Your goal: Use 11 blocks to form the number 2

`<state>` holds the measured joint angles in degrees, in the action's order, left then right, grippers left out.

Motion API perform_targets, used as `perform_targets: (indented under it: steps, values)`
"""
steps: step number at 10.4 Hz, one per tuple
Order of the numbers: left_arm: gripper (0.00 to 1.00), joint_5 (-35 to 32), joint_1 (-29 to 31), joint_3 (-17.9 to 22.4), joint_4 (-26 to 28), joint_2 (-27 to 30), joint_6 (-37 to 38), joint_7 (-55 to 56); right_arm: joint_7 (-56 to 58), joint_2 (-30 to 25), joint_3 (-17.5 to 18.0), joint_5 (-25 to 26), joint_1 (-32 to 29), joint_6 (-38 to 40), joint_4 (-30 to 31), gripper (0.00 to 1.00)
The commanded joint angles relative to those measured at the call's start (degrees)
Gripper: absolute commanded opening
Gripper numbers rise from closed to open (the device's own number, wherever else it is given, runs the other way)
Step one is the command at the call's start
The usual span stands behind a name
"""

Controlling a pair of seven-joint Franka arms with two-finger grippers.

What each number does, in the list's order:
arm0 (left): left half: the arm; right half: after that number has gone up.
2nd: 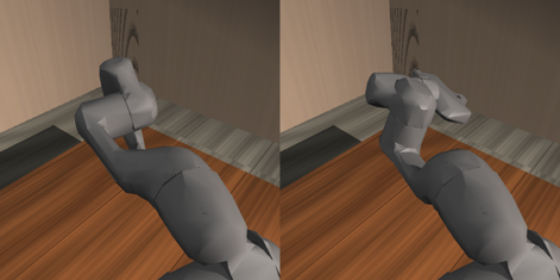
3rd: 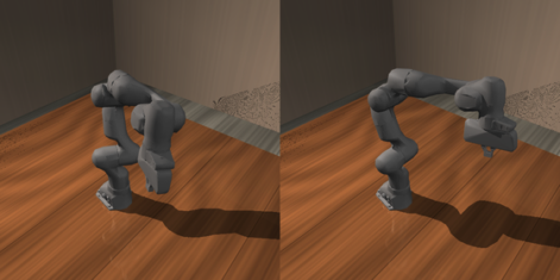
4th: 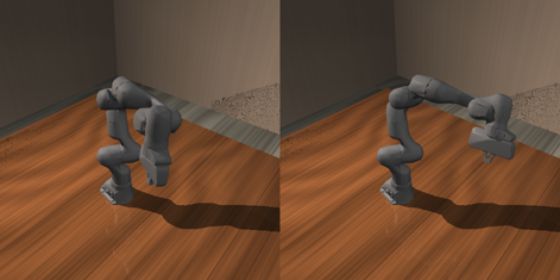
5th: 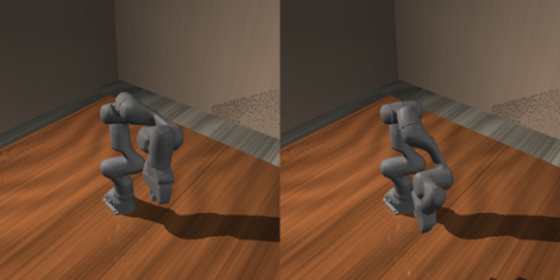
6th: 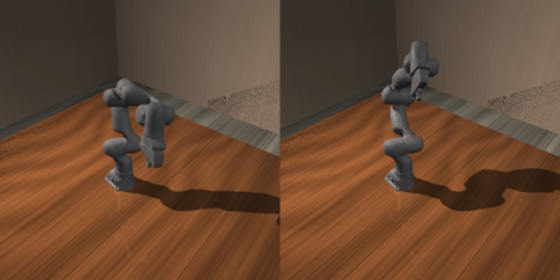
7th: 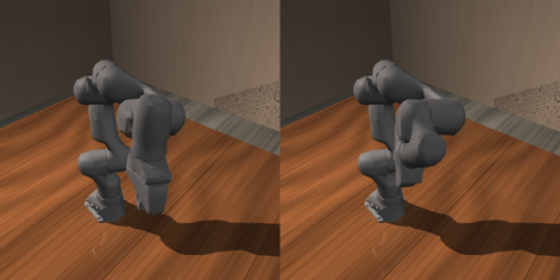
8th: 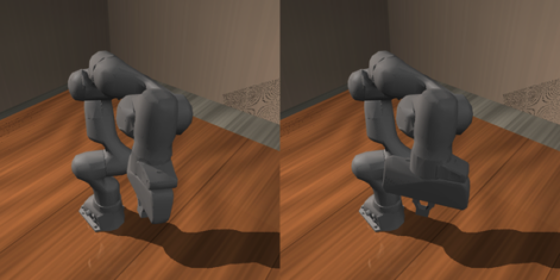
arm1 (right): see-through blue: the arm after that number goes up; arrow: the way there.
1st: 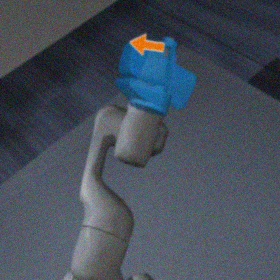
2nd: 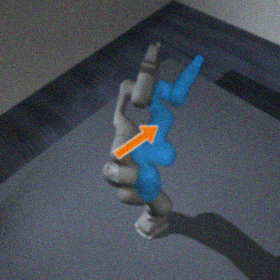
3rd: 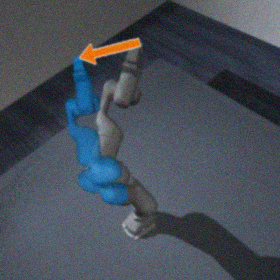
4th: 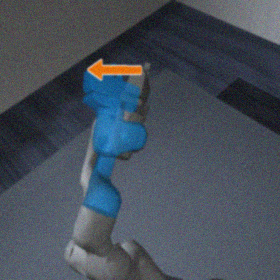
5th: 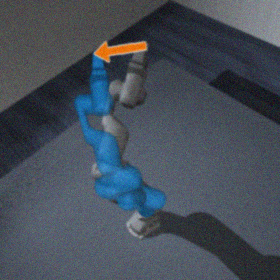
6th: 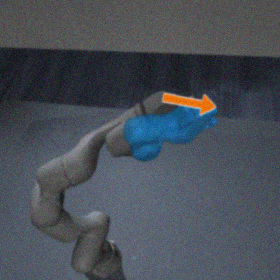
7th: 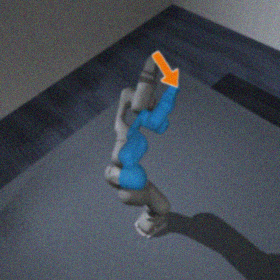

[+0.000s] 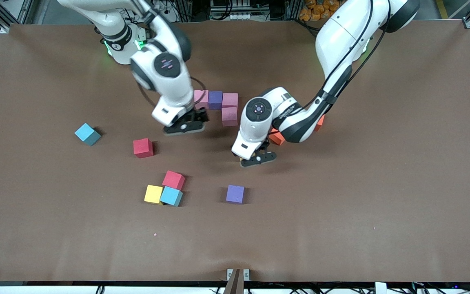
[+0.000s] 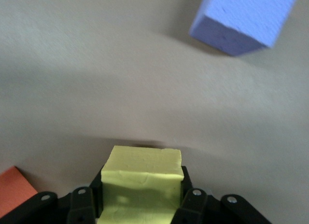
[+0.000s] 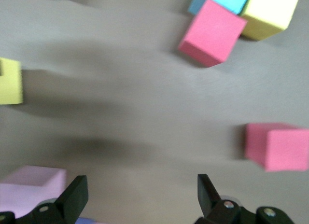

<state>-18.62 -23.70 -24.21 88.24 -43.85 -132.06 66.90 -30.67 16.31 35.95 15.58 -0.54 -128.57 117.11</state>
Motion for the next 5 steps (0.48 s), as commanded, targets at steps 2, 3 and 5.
perform_targets:
  steps: [2, 3, 5]
  values:
    - [0.36, -0.89, -3.53, -0.75, 0.79, 0.44, 1.28, -0.02, 20.94, -0.24, 2.28, -0.29, -11.57, -0.72, 2.42, 1.0]
    - [0.37, -1.06, -3.72, -0.75, 0.8, 0.35, 1.28, -0.02, 23.79, 1.94, 2.46, 0.06, -13.59, -2.37, 1.37, 1.0]
    - [0.37, -1.06, -5.39, -0.75, 1.75, 0.26, 1.28, 0.07, 25.22, 8.18, 2.37, 0.59, -16.68, -6.25, -3.45, 1.0]
